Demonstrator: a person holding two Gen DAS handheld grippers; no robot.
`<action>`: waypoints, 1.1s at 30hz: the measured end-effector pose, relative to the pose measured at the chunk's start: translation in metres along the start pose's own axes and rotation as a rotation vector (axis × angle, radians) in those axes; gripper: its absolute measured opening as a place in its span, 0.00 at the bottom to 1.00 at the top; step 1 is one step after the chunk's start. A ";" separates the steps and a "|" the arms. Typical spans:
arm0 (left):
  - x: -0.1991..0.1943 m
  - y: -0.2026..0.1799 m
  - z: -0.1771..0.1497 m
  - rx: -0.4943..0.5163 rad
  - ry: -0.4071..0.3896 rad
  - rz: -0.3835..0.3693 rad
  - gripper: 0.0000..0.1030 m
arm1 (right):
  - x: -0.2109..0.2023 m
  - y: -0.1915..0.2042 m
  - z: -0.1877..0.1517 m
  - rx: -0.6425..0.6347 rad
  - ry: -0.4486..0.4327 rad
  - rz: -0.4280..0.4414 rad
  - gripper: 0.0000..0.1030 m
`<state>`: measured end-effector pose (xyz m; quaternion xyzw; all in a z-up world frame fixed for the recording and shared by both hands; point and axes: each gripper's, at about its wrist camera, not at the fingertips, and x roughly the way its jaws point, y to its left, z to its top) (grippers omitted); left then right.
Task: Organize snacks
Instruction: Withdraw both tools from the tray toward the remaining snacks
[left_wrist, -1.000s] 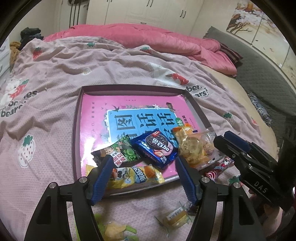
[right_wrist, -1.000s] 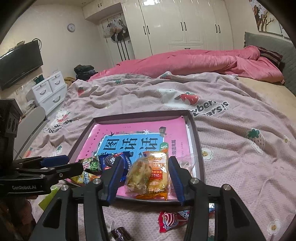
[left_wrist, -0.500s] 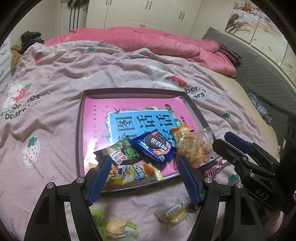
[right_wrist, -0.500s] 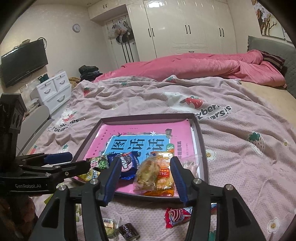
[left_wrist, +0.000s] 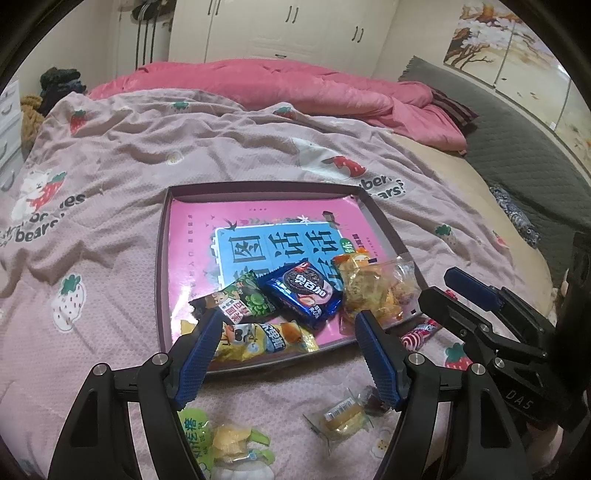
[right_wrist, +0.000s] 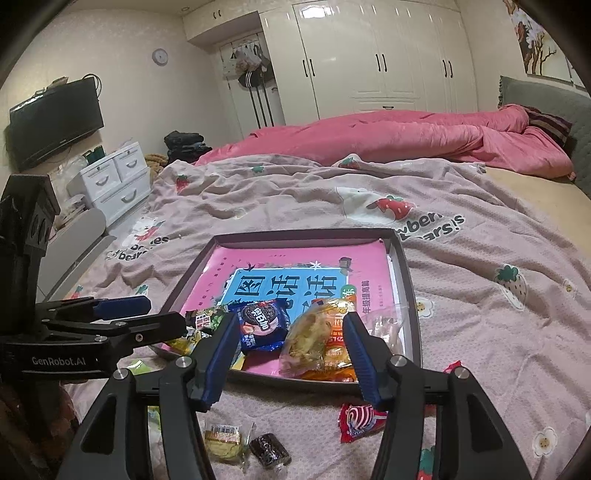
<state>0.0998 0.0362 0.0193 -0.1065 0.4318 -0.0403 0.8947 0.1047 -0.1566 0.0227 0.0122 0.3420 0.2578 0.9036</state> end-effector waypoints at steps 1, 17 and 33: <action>-0.001 0.000 0.000 0.001 -0.001 0.001 0.74 | -0.002 0.000 -0.001 -0.001 -0.002 -0.001 0.56; -0.022 0.002 -0.007 0.027 -0.019 0.024 0.76 | -0.019 0.006 -0.015 -0.026 0.011 -0.003 0.58; -0.037 0.013 -0.015 0.026 -0.015 0.029 0.76 | -0.027 0.007 -0.026 -0.050 0.034 -0.012 0.59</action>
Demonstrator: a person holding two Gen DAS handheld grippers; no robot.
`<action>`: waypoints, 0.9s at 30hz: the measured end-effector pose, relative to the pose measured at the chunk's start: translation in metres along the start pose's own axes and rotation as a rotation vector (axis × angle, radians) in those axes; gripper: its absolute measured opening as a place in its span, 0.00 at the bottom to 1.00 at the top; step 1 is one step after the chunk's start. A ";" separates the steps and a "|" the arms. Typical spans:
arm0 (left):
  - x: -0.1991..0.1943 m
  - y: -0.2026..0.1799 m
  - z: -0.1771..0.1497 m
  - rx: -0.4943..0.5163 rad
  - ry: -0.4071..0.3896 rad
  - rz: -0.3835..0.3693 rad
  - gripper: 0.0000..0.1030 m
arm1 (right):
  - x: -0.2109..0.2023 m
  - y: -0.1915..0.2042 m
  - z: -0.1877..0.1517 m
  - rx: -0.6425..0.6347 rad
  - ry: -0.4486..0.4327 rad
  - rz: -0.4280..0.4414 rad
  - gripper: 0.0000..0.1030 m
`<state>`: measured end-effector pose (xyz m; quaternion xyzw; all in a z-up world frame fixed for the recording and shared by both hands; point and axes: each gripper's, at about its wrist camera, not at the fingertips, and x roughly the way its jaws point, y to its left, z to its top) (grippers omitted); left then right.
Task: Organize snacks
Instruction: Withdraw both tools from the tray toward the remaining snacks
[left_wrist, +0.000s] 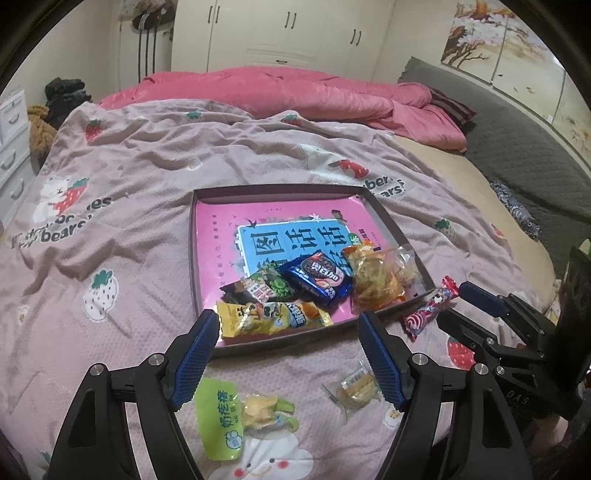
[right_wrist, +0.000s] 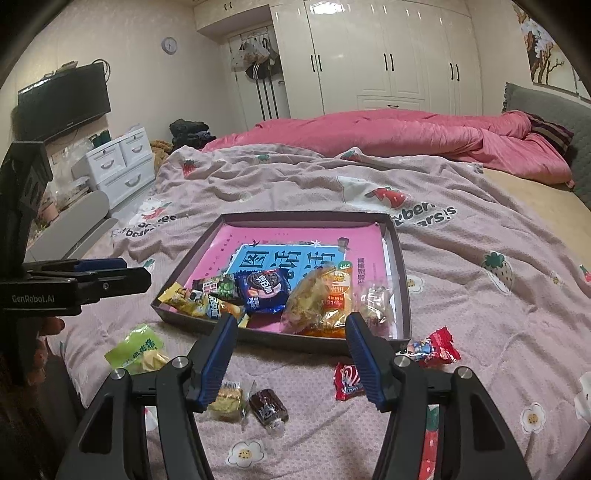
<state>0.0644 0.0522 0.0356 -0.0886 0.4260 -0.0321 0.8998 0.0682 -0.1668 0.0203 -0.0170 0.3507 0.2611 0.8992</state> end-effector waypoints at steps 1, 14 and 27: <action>-0.001 0.001 -0.001 -0.001 0.002 0.000 0.76 | 0.000 0.000 0.000 -0.001 0.001 -0.001 0.58; -0.003 0.007 -0.010 0.000 0.021 0.017 0.76 | 0.001 0.001 -0.010 -0.018 0.037 -0.010 0.59; 0.005 0.017 -0.028 -0.016 0.085 0.048 0.76 | 0.008 0.001 -0.021 -0.024 0.091 -0.017 0.58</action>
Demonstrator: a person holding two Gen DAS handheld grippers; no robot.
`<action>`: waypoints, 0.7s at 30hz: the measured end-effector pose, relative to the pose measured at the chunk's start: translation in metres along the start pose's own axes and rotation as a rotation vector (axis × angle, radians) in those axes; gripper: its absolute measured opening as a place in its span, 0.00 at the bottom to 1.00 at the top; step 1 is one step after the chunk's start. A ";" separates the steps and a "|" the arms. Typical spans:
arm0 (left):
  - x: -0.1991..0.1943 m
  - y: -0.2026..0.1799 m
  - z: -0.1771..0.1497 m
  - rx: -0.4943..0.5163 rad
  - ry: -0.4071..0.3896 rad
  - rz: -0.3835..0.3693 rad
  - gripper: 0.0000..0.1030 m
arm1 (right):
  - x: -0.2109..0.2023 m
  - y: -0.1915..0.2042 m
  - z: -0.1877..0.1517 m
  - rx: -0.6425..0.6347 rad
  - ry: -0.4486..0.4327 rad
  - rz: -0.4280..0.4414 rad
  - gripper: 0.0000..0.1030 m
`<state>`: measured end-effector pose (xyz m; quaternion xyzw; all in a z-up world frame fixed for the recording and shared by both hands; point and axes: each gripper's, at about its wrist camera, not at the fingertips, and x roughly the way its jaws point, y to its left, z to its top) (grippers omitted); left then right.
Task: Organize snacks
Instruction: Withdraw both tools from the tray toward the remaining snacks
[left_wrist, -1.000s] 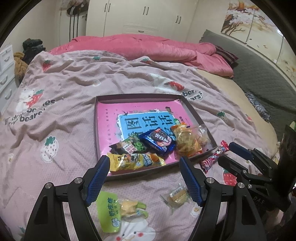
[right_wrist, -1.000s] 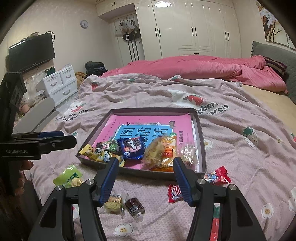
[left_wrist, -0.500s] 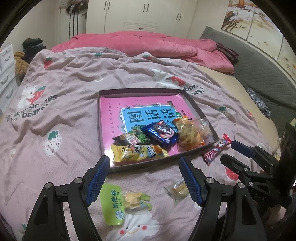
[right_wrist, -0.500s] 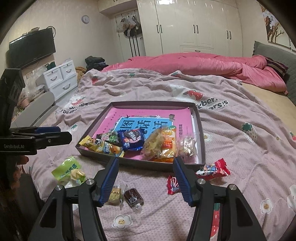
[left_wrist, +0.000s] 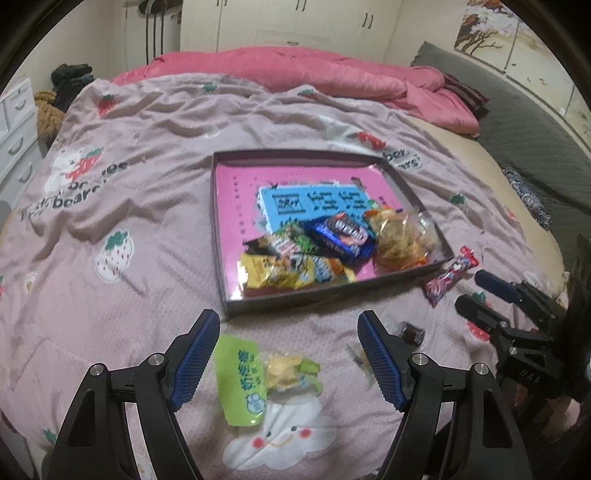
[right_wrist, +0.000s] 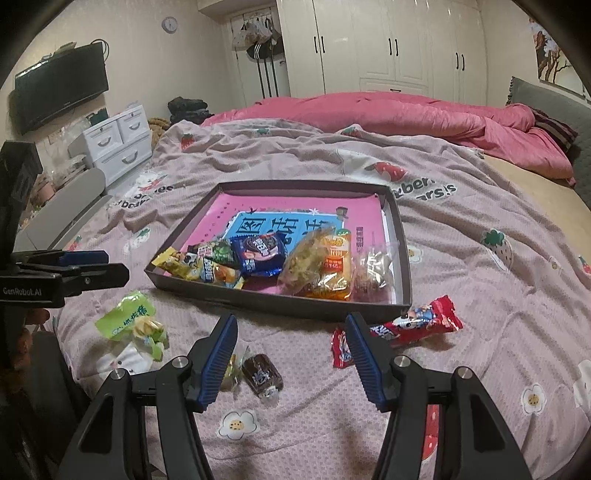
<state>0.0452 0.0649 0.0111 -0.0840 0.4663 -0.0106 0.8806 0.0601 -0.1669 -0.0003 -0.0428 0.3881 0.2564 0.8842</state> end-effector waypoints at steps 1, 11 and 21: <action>0.001 0.001 -0.002 -0.001 0.006 0.004 0.76 | 0.001 0.000 -0.001 -0.002 0.006 0.001 0.59; 0.012 0.009 -0.019 -0.017 0.070 0.006 0.76 | 0.009 0.004 -0.007 -0.025 0.047 0.004 0.59; 0.024 0.010 -0.026 -0.027 0.117 0.012 0.76 | 0.012 0.005 -0.010 -0.032 0.069 0.008 0.59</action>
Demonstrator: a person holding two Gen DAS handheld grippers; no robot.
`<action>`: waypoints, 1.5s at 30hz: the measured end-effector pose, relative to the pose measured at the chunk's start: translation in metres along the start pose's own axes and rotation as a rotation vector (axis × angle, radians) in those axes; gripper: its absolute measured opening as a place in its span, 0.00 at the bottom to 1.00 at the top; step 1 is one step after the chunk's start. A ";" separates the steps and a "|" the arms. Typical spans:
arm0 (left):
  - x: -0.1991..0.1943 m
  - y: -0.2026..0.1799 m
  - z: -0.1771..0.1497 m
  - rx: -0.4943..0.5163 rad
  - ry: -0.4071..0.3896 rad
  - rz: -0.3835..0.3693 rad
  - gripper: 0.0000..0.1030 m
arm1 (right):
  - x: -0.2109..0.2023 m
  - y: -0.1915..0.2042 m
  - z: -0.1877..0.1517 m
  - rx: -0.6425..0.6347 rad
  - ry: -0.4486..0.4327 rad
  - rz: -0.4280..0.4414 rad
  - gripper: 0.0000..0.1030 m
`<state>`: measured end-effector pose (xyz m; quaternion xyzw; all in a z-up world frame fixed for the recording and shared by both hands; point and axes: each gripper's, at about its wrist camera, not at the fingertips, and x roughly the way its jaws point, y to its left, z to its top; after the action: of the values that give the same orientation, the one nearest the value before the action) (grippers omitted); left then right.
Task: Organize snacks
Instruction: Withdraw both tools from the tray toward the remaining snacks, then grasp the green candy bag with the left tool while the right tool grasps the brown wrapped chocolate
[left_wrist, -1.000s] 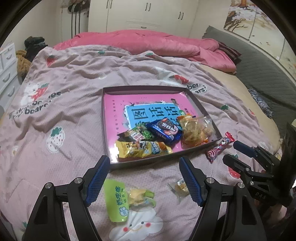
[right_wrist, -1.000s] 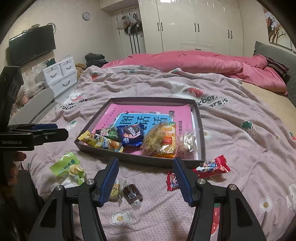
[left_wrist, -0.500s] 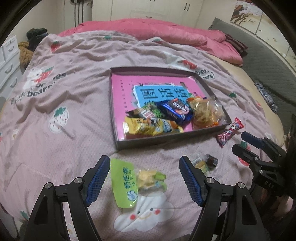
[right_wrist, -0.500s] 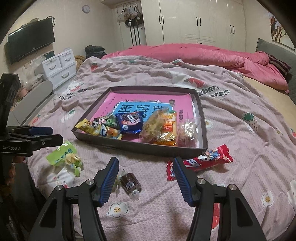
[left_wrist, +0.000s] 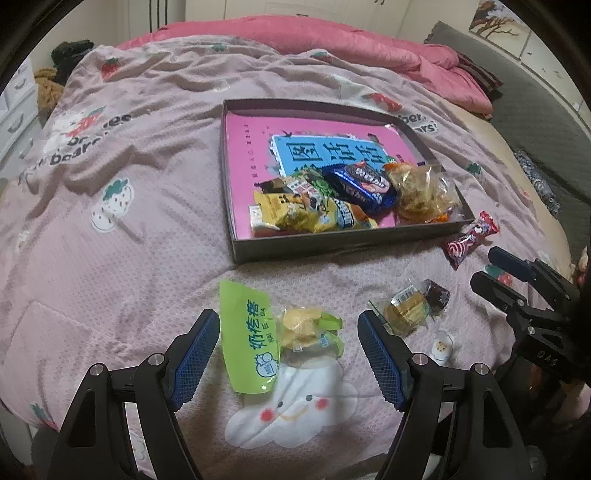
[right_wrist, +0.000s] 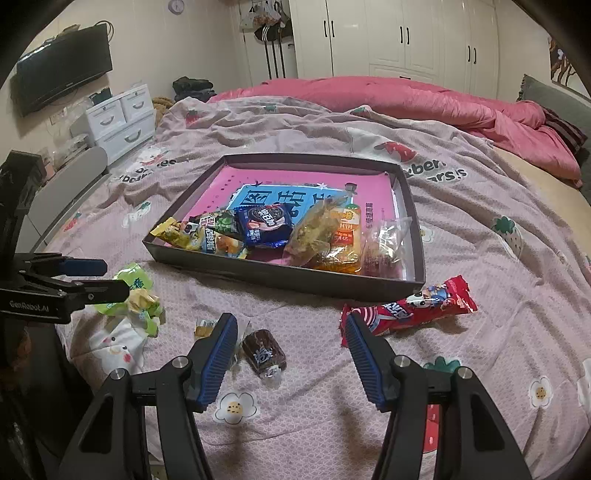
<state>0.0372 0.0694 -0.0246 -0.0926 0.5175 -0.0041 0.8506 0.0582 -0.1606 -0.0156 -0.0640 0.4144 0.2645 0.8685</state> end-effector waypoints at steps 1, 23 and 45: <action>0.002 0.000 -0.001 -0.003 0.005 -0.001 0.76 | 0.000 0.000 0.000 0.000 0.002 0.001 0.59; 0.038 0.005 -0.006 -0.062 0.082 -0.023 0.76 | 0.017 0.004 -0.007 -0.022 0.065 0.009 0.59; 0.053 -0.007 -0.005 -0.031 0.086 0.036 0.76 | 0.048 0.011 -0.021 -0.130 0.141 -0.007 0.57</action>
<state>0.0581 0.0565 -0.0724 -0.0964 0.5550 0.0152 0.8261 0.0627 -0.1390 -0.0645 -0.1401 0.4564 0.2824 0.8320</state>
